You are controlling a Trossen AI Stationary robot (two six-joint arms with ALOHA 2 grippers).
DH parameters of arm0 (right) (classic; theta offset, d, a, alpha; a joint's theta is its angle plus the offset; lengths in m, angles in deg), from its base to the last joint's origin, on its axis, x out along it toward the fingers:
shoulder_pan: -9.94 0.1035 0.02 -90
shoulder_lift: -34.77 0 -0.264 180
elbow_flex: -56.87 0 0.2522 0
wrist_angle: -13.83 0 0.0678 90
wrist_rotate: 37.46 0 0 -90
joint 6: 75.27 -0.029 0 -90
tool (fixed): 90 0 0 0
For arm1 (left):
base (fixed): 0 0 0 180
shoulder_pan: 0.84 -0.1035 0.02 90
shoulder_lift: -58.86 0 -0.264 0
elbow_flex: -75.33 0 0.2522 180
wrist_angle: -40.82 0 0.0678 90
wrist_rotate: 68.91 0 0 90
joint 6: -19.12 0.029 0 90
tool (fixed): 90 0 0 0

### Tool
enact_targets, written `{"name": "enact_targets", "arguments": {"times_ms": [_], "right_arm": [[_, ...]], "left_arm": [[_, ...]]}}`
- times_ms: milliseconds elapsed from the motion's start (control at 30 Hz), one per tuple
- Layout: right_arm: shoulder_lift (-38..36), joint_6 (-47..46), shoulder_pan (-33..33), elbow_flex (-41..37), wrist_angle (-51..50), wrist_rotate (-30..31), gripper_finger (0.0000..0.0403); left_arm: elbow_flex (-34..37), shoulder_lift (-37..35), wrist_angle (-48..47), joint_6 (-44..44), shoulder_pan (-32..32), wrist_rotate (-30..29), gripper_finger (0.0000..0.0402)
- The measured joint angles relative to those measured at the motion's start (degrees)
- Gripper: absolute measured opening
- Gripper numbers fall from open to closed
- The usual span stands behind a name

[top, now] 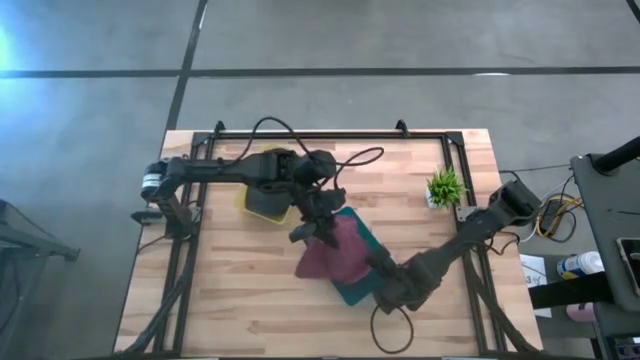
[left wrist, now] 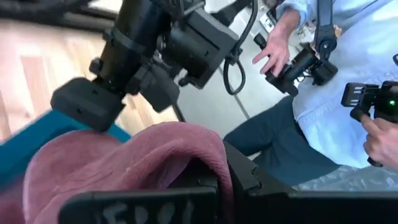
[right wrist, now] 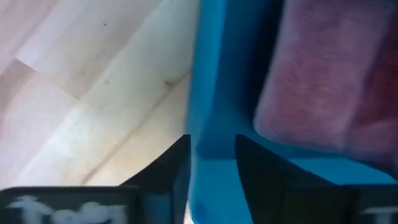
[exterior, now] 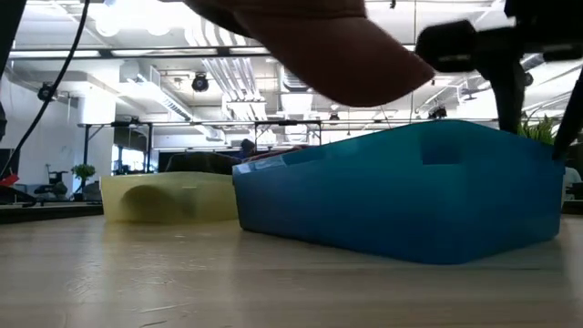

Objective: Pick & Place hat
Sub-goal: Put the red cap into the blue bin

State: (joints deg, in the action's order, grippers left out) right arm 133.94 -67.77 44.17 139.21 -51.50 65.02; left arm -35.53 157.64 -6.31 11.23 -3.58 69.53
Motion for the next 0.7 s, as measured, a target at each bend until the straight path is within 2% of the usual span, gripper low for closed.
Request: {"name": "enact_targets", "arguments": {"times_ms": [100,267,500,700], "right_arm": [[-0.8,-2.2,0.7,1.7,-3.6,2.5,0.0153],[-4.3,-15.9,1.7,2.4,-9.3,4.2,0.0178],[-9.0,-36.3,5.8,1.8,-13.7,4.2,0.0181],[-9.2,-44.7,9.1,1.7,-14.2,4.1,0.0178]], "left_arm": [[0.1,0.3,2.3,0.8,-0.1,0.1,0.0],[0.0,2.1,2.4,3.6,-0.6,0.5,0.0],[0.0,6.1,3.5,9.2,-1.1,0.9,0.0],[0.0,9.8,5.5,9.7,-1.3,5.1,0.0]]}}
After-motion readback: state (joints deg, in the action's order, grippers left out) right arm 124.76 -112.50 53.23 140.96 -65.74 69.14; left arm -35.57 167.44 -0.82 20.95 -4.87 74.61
